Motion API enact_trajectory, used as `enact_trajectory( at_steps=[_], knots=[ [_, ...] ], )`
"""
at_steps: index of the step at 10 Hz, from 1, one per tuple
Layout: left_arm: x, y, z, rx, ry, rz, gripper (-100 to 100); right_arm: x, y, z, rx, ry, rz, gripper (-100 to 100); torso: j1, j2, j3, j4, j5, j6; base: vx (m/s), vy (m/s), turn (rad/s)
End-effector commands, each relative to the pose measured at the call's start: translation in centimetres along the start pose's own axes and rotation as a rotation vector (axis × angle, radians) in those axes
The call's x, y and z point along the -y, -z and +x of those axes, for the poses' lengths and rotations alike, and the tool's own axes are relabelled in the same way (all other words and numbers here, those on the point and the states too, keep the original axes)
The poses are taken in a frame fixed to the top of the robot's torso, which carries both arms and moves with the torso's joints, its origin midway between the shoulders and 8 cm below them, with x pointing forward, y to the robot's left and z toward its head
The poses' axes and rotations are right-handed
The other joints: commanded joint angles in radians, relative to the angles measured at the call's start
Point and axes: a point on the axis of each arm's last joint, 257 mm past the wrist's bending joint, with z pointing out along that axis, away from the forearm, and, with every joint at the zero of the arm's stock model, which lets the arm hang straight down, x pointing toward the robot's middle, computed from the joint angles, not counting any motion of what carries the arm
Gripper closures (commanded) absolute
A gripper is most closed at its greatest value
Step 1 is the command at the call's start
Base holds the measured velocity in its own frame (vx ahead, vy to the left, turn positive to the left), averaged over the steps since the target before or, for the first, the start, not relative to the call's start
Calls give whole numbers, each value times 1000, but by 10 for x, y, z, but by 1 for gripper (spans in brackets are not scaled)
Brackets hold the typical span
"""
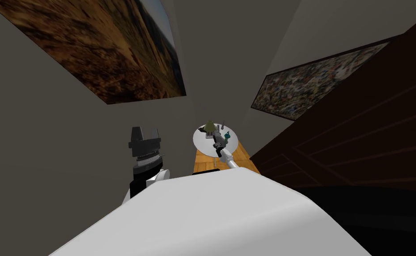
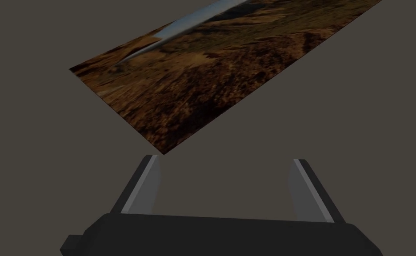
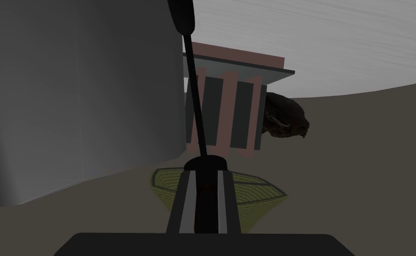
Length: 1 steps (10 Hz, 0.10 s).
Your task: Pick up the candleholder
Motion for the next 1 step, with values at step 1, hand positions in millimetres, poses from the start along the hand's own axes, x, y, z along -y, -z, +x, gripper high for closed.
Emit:
enact_trajectory(
  at_steps=[1],
  knots=[
    [0,0,0,0,0,0,0,0,0,0,0,0,0,0,0,0,0,0,0,0,0,0,0]
  ],
)
